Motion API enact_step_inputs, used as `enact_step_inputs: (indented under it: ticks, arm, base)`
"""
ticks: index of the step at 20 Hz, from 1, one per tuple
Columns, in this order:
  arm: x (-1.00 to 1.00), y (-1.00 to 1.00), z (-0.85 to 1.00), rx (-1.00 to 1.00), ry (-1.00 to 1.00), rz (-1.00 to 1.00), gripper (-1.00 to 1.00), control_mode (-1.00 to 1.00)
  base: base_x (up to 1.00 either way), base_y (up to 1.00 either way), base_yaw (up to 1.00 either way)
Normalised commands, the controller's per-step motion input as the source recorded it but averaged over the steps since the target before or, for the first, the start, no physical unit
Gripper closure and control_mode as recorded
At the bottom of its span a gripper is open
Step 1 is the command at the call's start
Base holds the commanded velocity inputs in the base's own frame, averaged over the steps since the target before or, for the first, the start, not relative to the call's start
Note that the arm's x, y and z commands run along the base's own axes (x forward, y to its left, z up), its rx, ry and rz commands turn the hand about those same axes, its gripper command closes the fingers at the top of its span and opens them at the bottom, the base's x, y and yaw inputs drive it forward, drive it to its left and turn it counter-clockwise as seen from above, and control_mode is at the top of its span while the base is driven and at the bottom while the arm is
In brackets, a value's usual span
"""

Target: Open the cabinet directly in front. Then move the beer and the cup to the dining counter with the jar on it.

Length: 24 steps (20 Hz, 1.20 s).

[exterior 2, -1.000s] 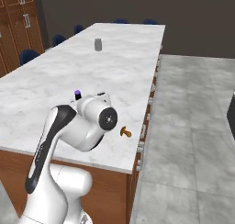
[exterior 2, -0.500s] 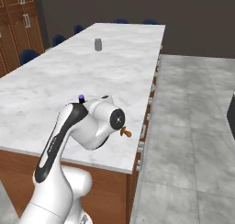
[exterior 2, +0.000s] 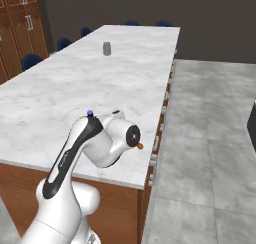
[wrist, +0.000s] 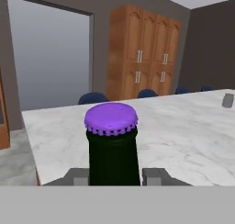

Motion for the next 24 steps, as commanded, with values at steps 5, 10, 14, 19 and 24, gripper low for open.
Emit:
enact_step_inputs:
  ticks: [5,10,14,19,24]
  arm:
    - [0.00,0.00,-0.21,0.00,0.00,0.04,1.00,-1.00]
    - [0.00,0.00,-0.24,0.00,0.00,0.04,1.00,-1.00]
    - [0.00,0.00,-0.30,0.00,0.00,0.03,1.00,-1.00]
    - [0.05,0.00,-0.32,0.00,0.00,0.03,1.00,-1.00]
    - [0.22,0.00,-0.31,0.00,0.00,0.02,1.00,-1.00]
  base:
    - [0.00,0.00,0.00]
    - [0.00,0.00,0.00]
    - [0.00,0.00,0.00]
    - [0.00,0.00,0.00]
    - [0.00,0.00,0.00]
